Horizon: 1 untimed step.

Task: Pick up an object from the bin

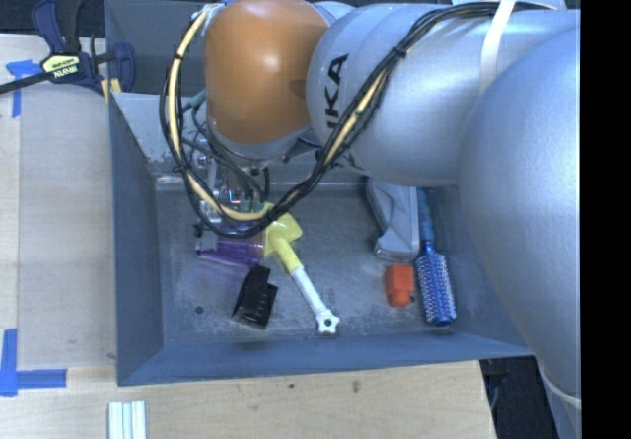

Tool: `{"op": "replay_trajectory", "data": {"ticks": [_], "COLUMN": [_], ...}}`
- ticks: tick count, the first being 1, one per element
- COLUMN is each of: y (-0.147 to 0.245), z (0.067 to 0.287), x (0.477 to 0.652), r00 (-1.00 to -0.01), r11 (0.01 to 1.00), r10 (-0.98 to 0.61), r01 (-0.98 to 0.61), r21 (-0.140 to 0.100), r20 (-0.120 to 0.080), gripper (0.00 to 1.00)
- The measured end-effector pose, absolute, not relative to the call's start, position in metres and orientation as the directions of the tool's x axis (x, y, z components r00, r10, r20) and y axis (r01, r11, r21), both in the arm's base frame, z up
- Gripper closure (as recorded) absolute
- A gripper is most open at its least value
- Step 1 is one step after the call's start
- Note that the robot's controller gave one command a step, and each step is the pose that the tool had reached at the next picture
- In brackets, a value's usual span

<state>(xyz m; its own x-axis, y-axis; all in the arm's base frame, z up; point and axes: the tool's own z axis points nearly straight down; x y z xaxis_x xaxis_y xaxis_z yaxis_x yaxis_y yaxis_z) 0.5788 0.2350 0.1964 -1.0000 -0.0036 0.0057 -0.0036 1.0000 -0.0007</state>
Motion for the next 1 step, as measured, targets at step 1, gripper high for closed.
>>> {"op": "replay_trajectory", "data": {"ticks": [1], "y": [0.2337], "z": [0.2018], "x": [0.5808], "r00": [-1.000], "r11": [1.000], "r10": [0.000], "r01": [0.000], "r21": [0.001], "r20": [-0.003], "gripper": [0.00]}}
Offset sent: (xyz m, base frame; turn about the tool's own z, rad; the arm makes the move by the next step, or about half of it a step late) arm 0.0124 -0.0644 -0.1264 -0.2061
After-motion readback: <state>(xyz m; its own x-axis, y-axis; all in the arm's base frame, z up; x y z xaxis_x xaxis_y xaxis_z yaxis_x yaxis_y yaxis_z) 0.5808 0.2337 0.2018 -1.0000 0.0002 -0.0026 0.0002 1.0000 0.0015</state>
